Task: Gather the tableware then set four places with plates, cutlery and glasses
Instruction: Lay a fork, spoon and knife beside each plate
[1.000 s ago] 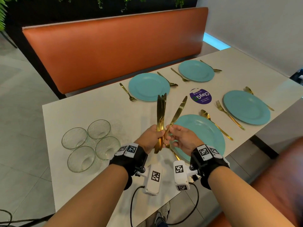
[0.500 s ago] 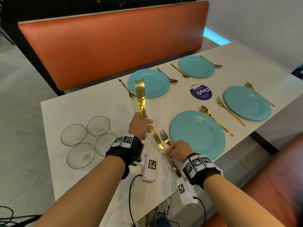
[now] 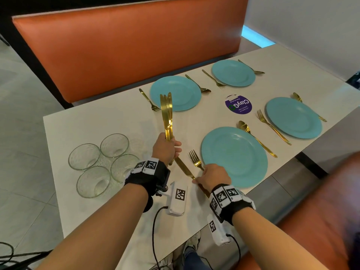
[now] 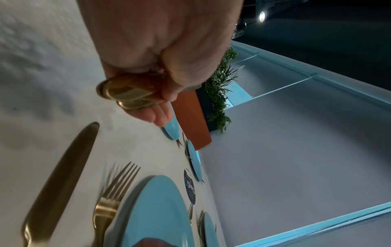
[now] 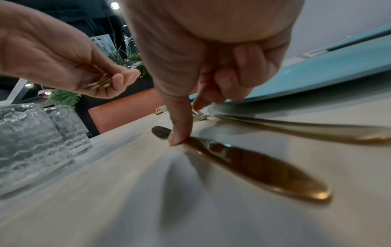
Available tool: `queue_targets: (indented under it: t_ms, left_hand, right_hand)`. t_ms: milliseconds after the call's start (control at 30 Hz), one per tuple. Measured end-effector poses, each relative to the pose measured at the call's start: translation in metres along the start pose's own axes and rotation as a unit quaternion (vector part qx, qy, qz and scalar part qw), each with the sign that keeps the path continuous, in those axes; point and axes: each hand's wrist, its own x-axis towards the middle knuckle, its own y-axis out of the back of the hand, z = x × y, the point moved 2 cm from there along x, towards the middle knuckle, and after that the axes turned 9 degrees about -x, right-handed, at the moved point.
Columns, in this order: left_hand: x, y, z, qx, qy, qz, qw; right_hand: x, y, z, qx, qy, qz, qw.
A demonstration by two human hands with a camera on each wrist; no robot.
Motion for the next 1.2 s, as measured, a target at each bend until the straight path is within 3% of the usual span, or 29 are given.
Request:
queue_targets:
  t_ms: [967,1067,1200]
  left_hand:
    - [-0.004,-0.01,-0.001,0.007,0.004,-0.023,1.0]
    - [-0.007,-0.013,0.002,0.006,0.005,-0.04,0.999]
    - [-0.013,-0.024,0.014,0.027,-0.004,-0.094,0.995]
  right_hand:
    - [-0.005,0.016,0.018,-0.01,-0.03,0.013,0.999]
    - [-0.007,0.034,0.017,0.042,-0.014,0.033,0.998]
    - [-0.002,0.078,0.008,0.219,0.043,0.048,0.974]
